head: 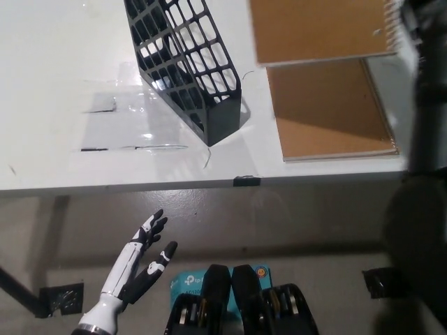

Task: Use the right hand to pick up a book from the book holder on the left side and put it on another book on the right side

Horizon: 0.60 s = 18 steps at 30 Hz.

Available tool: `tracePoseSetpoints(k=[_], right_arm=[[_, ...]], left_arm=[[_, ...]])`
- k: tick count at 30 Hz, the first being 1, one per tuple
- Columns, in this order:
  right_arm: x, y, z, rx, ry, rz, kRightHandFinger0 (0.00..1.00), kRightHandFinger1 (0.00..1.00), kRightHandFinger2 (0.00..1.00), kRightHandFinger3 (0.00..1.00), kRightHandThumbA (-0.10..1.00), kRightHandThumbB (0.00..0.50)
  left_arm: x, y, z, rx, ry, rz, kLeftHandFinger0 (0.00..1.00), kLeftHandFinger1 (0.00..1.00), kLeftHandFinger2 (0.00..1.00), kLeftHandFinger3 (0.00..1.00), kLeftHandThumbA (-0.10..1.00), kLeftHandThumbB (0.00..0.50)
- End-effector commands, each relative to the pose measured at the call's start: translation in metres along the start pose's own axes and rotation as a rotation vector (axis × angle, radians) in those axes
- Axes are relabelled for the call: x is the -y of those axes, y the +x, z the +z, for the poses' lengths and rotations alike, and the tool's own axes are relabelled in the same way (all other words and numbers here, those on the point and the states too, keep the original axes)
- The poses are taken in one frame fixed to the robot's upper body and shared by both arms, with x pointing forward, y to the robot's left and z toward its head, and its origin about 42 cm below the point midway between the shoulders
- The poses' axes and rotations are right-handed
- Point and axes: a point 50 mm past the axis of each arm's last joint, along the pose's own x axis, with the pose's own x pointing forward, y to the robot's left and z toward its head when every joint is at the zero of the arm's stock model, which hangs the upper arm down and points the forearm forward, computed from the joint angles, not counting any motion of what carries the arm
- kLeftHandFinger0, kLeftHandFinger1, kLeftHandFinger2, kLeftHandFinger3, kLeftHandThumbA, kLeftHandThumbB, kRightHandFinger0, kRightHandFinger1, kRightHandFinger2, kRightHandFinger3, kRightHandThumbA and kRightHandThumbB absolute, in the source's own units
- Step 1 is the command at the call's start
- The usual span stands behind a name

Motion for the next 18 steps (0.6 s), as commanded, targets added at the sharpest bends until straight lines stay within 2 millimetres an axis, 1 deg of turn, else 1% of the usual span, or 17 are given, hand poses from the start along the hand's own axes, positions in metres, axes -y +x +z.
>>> tracePoseSetpoints(k=[1, 2, 3, 5, 6, 8, 9, 10, 11, 12, 13, 14, 15, 16, 17, 18], right_arm=[[-0.045, 0.007, 0.039, 0.041, 0.036, 0.153, 0.00, 0.15, 0.59, 1.00, -0.10, 0.051], [-0.040, 0.007, 0.040, 0.040, 0.027, 0.142, 0.00, 0.16, 0.58, 1.00, -0.10, 0.055], [-0.033, 0.008, 0.042, 0.032, 0.034, 0.125, 0.00, 0.17, 0.60, 1.00, -0.10, 0.059], [-0.023, 0.009, 0.044, 0.020, 0.024, 0.111, 0.00, 0.20, 0.62, 1.00, -0.10, 0.053], [-0.017, 0.009, 0.044, 0.013, 0.013, 0.102, 0.00, 0.22, 0.63, 1.00, -0.10, 0.047], [-0.010, 0.010, 0.044, 0.001, 0.007, 0.074, 0.00, 0.24, 0.65, 1.00, -0.10, 0.063], [-0.004, 0.010, 0.042, 0.002, 0.000, 0.054, 0.00, 0.20, 0.66, 1.00, -0.10, 0.066], [-0.002, 0.011, 0.042, -0.001, 0.000, 0.051, 0.00, 0.19, 0.66, 1.00, -0.10, 0.056], [0.007, 0.012, 0.039, -0.022, 0.000, 0.039, 0.00, 0.18, 0.64, 1.00, -0.10, 0.052], [0.010, 0.012, 0.038, -0.028, 0.005, 0.036, 0.00, 0.17, 0.64, 1.00, -0.10, 0.052], [0.017, 0.012, 0.035, -0.042, 0.009, 0.026, 0.00, 0.17, 0.65, 1.00, -0.10, 0.059], [0.025, 0.012, 0.032, -0.051, -0.003, 0.007, 0.00, 0.13, 0.68, 1.00, -0.10, 0.058], [0.032, 0.012, 0.030, -0.058, -0.023, -0.010, 0.00, 0.11, 0.66, 1.00, -0.10, 0.054], [0.038, 0.012, 0.026, -0.071, -0.038, -0.028, 0.00, 0.11, 0.64, 0.98, -0.10, 0.051], [0.042, 0.012, 0.023, -0.077, -0.045, -0.039, 0.00, 0.14, 0.64, 1.00, -0.10, 0.053], [0.046, 0.012, 0.021, -0.088, -0.051, -0.056, 0.00, 0.15, 0.63, 1.00, -0.10, 0.056]], left_arm=[[-0.008, 0.002, 0.005, 0.021, 0.025, -0.002, 1.00, 1.00, 1.00, 1.00, 0.80, 0.194], [-0.007, 0.002, 0.005, 0.019, 0.024, -0.001, 1.00, 1.00, 1.00, 1.00, 0.81, 0.203], [-0.007, 0.002, 0.005, 0.015, 0.028, 0.000, 1.00, 1.00, 1.00, 1.00, 0.82, 0.200], [-0.007, 0.002, 0.004, 0.017, 0.029, -0.001, 1.00, 1.00, 1.00, 1.00, 0.82, 0.190], [-0.006, 0.002, 0.004, 0.017, 0.023, -0.001, 0.98, 1.00, 1.00, 1.00, 0.82, 0.197], [-0.007, 0.003, 0.005, 0.015, 0.022, 0.002, 0.96, 1.00, 1.00, 1.00, 0.81, 0.196], [-0.008, 0.004, 0.005, 0.021, 0.027, 0.002, 0.95, 1.00, 1.00, 1.00, 0.81, 0.185], [-0.008, 0.004, 0.005, 0.024, 0.029, 0.002, 0.96, 1.00, 1.00, 1.00, 0.81, 0.177], [-0.008, 0.004, 0.005, 0.025, 0.031, 0.002, 0.96, 1.00, 1.00, 1.00, 0.81, 0.175], [-0.008, 0.004, 0.005, 0.023, 0.031, 0.002, 0.95, 1.00, 1.00, 1.00, 0.81, 0.183], [-0.008, 0.005, 0.005, 0.019, 0.032, 0.002, 0.96, 1.00, 1.00, 1.00, 0.81, 0.181], [-0.007, 0.004, 0.005, 0.015, 0.031, 0.001, 0.97, 1.00, 1.00, 1.00, 0.81, 0.181], [-0.006, 0.004, 0.005, 0.012, 0.027, 0.000, 0.98, 1.00, 1.00, 1.00, 0.80, 0.184], [-0.006, 0.004, 0.005, 0.009, 0.022, 0.000, 0.98, 1.00, 1.00, 1.00, 0.79, 0.180], [-0.006, 0.004, 0.005, 0.008, 0.018, 0.002, 0.98, 1.00, 1.00, 1.00, 0.78, 0.180], [-0.006, 0.004, 0.005, 0.009, 0.018, 0.003, 0.99, 1.00, 1.00, 1.00, 0.78, 0.178]])
